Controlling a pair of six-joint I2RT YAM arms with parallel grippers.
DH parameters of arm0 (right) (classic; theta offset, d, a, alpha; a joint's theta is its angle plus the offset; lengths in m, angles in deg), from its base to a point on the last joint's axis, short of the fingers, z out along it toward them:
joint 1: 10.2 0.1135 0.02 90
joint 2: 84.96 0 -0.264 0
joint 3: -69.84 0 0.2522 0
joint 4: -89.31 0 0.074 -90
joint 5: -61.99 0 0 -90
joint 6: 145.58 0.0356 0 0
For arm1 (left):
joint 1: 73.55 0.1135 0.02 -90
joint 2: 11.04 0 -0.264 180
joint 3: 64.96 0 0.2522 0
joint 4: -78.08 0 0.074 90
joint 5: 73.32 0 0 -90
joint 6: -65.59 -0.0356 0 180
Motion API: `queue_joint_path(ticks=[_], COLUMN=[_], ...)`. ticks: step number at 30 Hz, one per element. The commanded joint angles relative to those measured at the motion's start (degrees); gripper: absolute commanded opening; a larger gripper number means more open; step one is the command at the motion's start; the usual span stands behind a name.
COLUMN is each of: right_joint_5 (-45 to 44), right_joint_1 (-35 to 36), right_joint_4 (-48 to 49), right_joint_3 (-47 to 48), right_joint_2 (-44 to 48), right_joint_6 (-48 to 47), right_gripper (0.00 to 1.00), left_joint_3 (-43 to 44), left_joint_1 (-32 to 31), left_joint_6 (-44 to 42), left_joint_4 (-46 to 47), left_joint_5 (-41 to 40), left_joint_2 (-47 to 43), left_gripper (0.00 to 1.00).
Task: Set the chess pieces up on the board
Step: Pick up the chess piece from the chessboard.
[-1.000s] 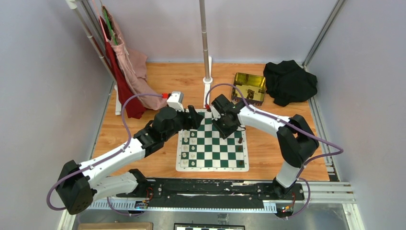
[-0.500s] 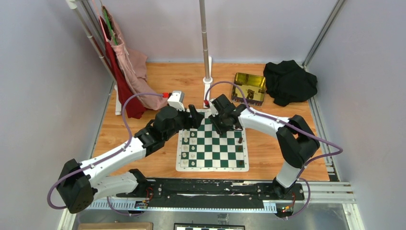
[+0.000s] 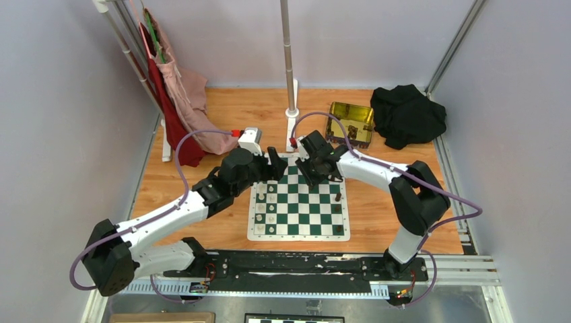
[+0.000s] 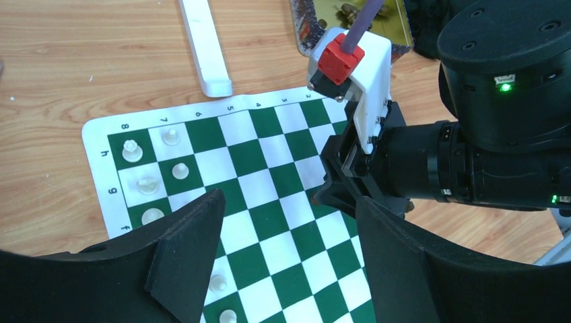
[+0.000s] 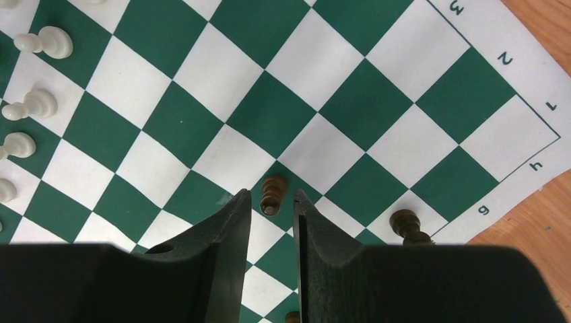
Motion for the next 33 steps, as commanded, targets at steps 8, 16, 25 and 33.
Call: queue_joint_path(ticks=[8,16,25,33], right_joint_5=[1.0,2.0,3.0,3.1], right_joint_1=[-1.5,-1.6,-1.7,-1.7], right_joint_4=[0.8,1.1,1.0,0.9], right_joint_3=[-0.1,-0.6,-1.3,-1.8], right_joint_2=[-1.9,-2.5,-2.0,-1.1], right_joint_6=[0.1,0.5,1.0,1.4], right_gripper=[0.32,0.18,0.23,0.28], left_joint_3=[2.2,1.9,1.7,1.5], left_joint_1=[-0.4,-0.4,-0.4,-0.5], left_joint_6=[-0.7,-0.6,-0.4,-0.3], left_joint_4=[0.6,0.7,0.7,0.7], left_joint_5=[-0.7,-0.7,-0.5,-0.6], left_joint_2=[1.2,1.4,1.2,0.9], left_gripper=[0.77,0.77,0.77,0.77])
